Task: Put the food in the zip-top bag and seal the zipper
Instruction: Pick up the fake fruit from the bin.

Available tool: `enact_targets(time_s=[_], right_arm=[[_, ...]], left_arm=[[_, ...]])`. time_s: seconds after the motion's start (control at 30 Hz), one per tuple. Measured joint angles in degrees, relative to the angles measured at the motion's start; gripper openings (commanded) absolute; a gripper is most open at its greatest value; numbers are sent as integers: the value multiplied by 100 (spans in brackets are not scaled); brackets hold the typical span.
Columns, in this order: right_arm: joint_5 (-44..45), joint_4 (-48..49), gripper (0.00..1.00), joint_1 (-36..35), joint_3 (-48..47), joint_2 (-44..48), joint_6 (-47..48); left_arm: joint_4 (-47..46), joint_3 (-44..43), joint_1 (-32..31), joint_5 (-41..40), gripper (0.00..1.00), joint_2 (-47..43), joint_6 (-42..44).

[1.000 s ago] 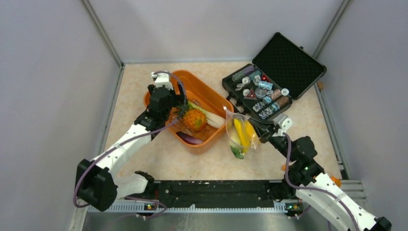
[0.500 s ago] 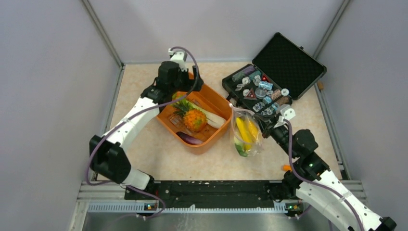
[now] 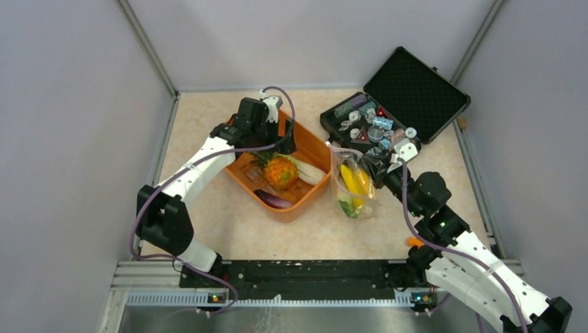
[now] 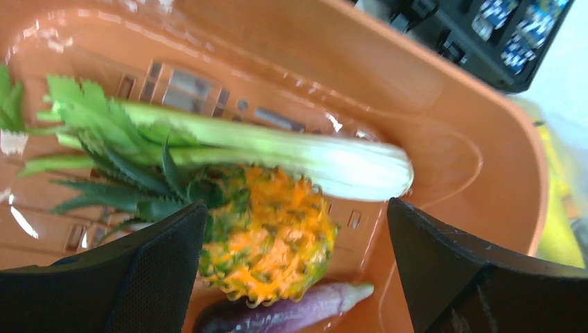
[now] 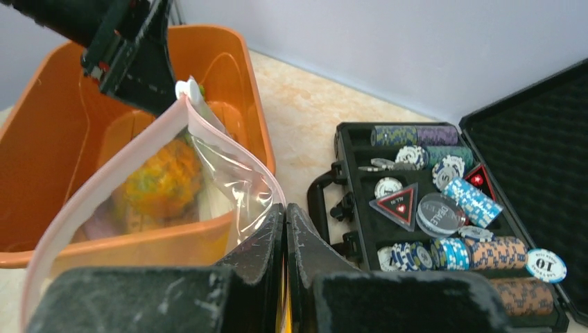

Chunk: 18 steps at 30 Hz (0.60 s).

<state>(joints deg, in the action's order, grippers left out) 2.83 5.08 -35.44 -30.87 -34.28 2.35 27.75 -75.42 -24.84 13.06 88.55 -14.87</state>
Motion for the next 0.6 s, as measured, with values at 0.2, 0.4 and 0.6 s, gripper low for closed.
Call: enact_targets(time_s=[0.2,0.4,0.6], right_arm=[[-166,199,0,0,-39,24,160],[-330,256,0,0,-17,94,151],[-752,260,0,0,83,407,-221]], left_arm=[[721,68,-24,-289,99,-11,-107],[557,457,-37,-850,99,-343,-365],[-369,1399,-70,-1025,99,-826,-962]])
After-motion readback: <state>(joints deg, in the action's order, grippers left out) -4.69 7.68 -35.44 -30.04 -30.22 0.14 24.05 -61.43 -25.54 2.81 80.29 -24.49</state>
